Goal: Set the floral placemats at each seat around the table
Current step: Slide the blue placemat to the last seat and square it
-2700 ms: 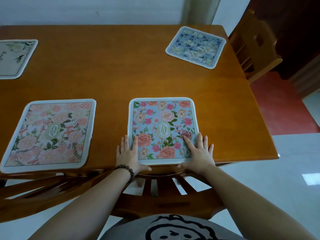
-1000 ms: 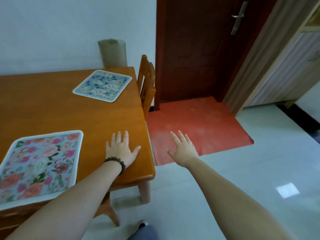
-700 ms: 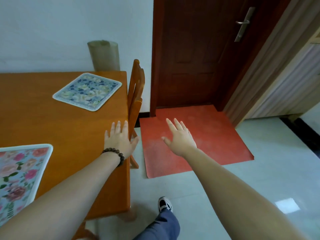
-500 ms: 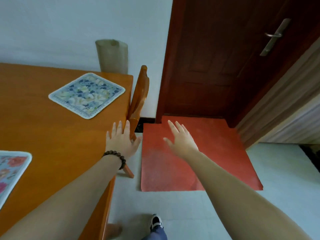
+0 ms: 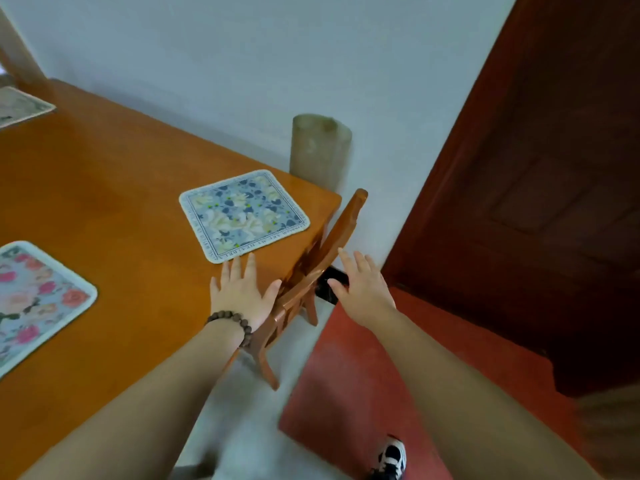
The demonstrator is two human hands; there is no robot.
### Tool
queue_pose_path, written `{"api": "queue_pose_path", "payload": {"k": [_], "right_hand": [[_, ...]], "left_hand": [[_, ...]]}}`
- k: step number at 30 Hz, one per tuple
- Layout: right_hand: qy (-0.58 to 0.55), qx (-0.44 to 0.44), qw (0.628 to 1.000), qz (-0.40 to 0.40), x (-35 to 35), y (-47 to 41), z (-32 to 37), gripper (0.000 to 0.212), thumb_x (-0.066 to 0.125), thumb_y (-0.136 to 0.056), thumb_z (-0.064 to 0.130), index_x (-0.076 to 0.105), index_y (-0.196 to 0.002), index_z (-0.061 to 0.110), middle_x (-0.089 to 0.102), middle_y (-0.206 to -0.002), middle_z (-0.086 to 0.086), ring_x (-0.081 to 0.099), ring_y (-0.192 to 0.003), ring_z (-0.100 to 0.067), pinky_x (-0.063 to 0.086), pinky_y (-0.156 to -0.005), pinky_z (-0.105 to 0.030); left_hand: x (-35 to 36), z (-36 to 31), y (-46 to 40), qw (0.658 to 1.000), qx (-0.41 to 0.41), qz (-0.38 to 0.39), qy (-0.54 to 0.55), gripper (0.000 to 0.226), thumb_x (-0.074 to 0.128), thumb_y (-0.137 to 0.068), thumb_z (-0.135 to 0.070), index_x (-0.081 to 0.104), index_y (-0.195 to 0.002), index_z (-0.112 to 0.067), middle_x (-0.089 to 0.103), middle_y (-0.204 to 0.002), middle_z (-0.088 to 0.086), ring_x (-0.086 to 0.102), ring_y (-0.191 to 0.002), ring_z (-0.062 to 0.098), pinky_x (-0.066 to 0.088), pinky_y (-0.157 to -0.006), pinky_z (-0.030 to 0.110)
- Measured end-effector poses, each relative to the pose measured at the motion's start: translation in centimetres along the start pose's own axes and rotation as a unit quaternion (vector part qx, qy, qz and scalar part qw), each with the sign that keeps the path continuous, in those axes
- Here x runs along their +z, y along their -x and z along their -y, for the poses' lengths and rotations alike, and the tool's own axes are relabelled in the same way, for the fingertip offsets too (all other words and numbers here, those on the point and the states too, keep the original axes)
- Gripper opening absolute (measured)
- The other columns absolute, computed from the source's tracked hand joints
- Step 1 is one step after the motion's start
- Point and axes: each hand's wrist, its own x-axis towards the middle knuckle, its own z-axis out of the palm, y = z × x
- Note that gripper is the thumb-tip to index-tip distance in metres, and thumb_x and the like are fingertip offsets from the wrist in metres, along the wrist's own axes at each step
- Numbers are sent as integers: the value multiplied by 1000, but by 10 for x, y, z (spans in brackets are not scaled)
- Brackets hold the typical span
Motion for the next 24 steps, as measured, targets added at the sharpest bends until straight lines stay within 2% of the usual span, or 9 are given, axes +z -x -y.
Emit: {"api": "queue_pose_path", "payload": {"k": [7,11,19,24], "right_hand": [[-5,-160,986,37,-27,-92,-43,64,37,-100,49,11,-154,28,10,-161,-10,3,-148,-27,9,-119,-43],[1,-224,973,61,-42,-133,-58,64,39,-99,48,15,-154,26,13,-161,-11,5,-147,-27,11,-119,-47],[27,-325,942,83,-45,-192,-47,64,40,-99,49,18,-153,23,18,-159,-13,9,-147,-29,12,-119,-47],[3,-330,936,119,-30,-223,-26,63,42,-99,48,20,-152,23,20,-158,-14,9,-146,-30,14,-117,-44]], "left_hand": [[6,-31,-15,981,-192,-4,25,82,24,-89,-70,4,-154,-24,5,-161,7,1,-147,25,11,-117,51],[3,-54,-10,962,-270,-16,32,82,26,-89,-71,5,-154,-25,5,-161,7,2,-147,25,12,-117,51],[-3,-72,-14,927,-370,-33,54,81,29,-90,-69,4,-153,-26,4,-161,7,1,-147,25,11,-117,51],[0,-67,-33,914,-399,-38,61,82,30,-89,-70,4,-153,-27,3,-161,7,0,-147,25,10,-117,50]]}}
